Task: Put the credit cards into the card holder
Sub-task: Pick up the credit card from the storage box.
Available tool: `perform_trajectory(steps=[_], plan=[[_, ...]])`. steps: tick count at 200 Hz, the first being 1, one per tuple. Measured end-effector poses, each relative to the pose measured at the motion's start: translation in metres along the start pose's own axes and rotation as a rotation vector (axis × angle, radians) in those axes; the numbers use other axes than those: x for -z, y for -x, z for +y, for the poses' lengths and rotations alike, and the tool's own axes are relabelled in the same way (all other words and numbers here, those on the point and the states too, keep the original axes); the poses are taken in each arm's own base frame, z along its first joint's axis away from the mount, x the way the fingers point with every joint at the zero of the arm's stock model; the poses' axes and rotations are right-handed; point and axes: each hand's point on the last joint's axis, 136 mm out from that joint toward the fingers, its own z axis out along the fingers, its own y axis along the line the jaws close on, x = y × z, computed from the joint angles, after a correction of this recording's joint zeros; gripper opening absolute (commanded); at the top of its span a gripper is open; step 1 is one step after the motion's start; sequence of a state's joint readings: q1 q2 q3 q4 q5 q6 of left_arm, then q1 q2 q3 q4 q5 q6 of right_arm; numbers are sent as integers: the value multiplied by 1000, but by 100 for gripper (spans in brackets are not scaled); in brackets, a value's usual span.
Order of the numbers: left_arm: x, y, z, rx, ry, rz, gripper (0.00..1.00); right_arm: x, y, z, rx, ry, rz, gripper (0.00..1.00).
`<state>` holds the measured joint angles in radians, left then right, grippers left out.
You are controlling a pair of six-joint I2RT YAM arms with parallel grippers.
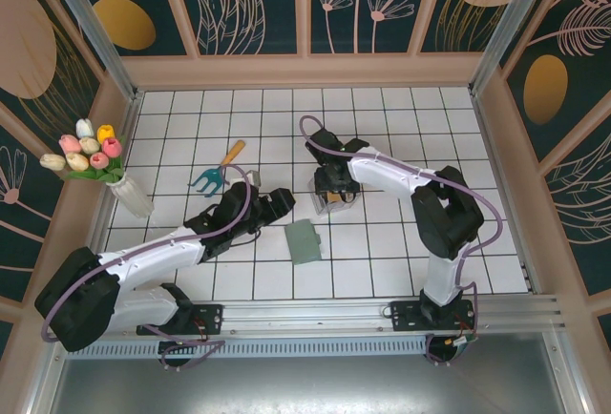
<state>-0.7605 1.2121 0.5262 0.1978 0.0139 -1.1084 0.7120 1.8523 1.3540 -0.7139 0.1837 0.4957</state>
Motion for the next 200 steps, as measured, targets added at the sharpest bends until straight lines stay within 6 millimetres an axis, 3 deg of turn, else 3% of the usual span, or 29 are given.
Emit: perform_trajectory(steps=[108,158,200], plan=[[-3,1,-6,-8,-13,7,74,23,10,1,11,-22,-50,62],[-16,-6,-33,-35,-153,56,72,63,23,13,-36,101,-123,62],[-23,-9,-56,-60,-278,76,66,80,25,31,-77,239,-140,63]])
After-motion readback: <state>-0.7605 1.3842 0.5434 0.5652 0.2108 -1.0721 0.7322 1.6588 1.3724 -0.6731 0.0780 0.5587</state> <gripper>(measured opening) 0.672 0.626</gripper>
